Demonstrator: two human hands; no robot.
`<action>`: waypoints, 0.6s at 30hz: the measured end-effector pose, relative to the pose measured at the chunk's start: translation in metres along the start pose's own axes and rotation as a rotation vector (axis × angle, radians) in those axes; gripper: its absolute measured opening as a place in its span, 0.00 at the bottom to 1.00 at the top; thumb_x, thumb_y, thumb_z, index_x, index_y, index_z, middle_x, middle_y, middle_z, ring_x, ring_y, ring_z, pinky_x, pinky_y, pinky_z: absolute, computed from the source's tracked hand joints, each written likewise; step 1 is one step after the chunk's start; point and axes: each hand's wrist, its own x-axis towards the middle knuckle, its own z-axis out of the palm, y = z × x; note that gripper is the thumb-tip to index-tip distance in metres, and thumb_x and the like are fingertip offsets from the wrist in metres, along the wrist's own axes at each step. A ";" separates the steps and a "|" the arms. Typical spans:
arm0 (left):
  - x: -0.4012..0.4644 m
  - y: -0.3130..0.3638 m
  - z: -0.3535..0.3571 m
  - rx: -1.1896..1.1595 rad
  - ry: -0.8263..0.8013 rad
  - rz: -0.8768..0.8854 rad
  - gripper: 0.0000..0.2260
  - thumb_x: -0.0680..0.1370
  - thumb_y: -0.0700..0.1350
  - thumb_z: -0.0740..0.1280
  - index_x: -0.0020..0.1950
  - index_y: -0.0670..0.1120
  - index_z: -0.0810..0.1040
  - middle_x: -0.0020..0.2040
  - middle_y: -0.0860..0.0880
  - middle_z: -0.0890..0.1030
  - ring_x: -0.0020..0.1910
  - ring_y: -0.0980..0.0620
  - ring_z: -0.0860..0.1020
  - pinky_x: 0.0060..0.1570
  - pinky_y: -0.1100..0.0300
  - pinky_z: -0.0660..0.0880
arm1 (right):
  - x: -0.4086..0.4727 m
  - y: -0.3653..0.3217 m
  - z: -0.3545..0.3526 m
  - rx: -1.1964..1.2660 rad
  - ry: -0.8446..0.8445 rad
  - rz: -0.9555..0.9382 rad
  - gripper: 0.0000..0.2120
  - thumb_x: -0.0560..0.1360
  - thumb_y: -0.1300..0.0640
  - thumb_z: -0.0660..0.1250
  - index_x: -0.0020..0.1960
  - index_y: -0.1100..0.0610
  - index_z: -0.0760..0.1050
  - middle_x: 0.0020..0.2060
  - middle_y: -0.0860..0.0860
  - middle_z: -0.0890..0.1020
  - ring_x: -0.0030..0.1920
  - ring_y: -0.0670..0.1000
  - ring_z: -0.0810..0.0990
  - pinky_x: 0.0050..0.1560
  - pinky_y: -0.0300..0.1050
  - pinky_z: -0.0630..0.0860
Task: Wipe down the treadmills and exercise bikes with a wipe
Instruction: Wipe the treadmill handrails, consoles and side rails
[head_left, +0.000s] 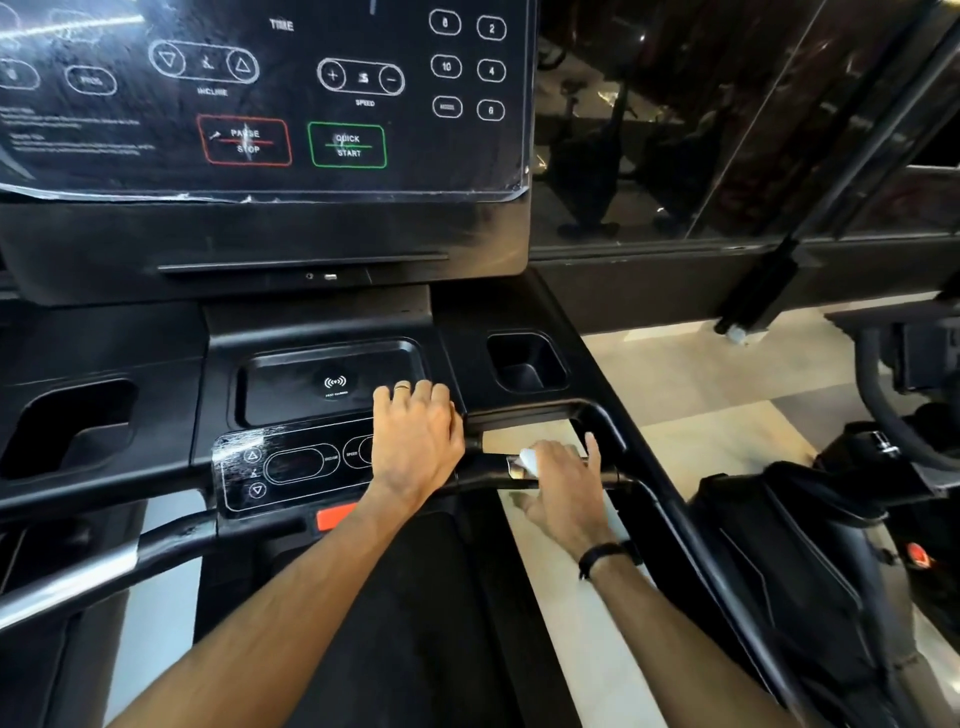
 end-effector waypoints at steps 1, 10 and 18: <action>0.000 -0.001 0.001 -0.003 0.007 0.001 0.15 0.78 0.50 0.54 0.44 0.45 0.77 0.42 0.46 0.81 0.42 0.44 0.77 0.45 0.48 0.66 | 0.010 0.005 -0.007 -0.012 -0.080 0.004 0.28 0.68 0.39 0.76 0.63 0.49 0.75 0.54 0.46 0.81 0.60 0.50 0.78 0.78 0.55 0.45; -0.001 -0.001 0.005 -0.002 0.038 -0.005 0.12 0.79 0.49 0.58 0.44 0.44 0.77 0.41 0.45 0.81 0.42 0.43 0.77 0.45 0.48 0.66 | -0.052 -0.002 0.022 -0.030 0.110 0.041 0.55 0.62 0.47 0.81 0.79 0.60 0.55 0.76 0.55 0.62 0.78 0.57 0.58 0.78 0.63 0.49; 0.000 -0.001 0.005 0.005 0.049 0.002 0.12 0.79 0.49 0.59 0.44 0.44 0.77 0.41 0.45 0.80 0.42 0.43 0.77 0.45 0.48 0.65 | -0.025 0.070 0.010 -0.003 -0.019 0.187 0.50 0.62 0.40 0.81 0.73 0.59 0.63 0.74 0.55 0.67 0.80 0.58 0.51 0.78 0.66 0.44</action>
